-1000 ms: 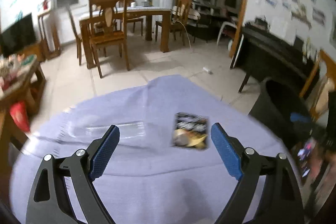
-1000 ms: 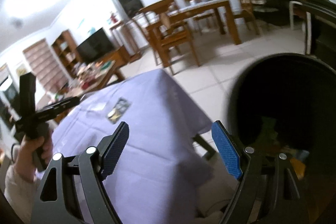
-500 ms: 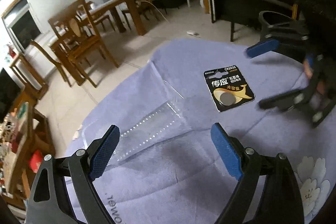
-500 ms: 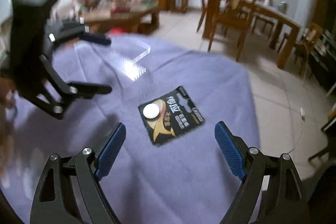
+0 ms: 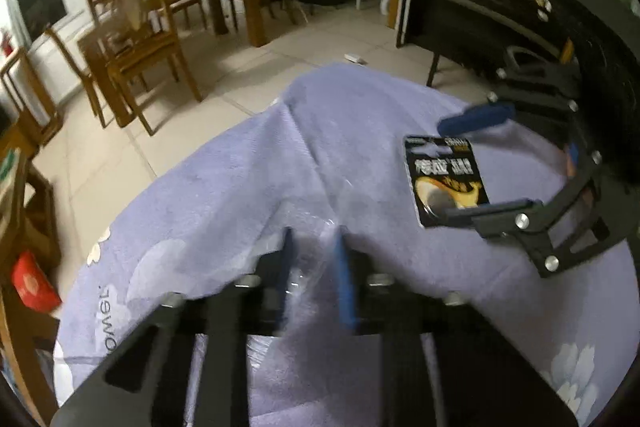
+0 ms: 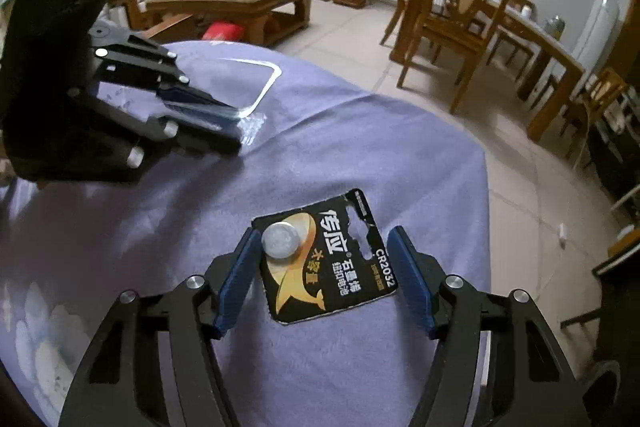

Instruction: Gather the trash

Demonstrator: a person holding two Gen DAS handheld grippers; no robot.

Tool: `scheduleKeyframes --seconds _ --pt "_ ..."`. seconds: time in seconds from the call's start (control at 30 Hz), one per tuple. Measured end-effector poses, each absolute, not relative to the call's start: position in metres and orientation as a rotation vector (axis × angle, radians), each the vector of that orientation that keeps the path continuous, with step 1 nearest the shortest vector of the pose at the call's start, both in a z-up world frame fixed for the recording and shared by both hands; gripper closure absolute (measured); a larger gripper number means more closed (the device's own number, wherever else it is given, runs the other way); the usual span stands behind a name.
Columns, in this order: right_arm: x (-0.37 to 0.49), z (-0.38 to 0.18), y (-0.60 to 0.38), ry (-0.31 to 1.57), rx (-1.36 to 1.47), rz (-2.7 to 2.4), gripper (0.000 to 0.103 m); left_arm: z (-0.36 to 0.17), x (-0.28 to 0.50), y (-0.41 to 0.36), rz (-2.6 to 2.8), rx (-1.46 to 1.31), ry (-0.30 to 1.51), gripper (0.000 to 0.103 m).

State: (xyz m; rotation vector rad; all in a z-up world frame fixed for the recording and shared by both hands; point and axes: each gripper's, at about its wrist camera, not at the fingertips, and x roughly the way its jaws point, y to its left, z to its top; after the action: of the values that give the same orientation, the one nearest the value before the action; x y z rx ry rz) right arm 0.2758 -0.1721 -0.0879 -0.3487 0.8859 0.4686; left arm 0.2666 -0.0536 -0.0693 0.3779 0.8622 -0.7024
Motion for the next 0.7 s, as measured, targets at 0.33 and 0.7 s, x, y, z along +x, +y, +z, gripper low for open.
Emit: scheduleKeyframes --seconds 0.33,0.7 --pt "0.253 -0.085 -0.202 0.881 -0.178 0.51 0.095 -0.048 0.221 -0.056 -0.661 0.301 0.783 0.099" --pt "0.252 -0.087 -0.188 0.916 -0.14 0.556 0.022 -0.028 0.177 -0.031 -0.618 0.141 0.763 0.099"
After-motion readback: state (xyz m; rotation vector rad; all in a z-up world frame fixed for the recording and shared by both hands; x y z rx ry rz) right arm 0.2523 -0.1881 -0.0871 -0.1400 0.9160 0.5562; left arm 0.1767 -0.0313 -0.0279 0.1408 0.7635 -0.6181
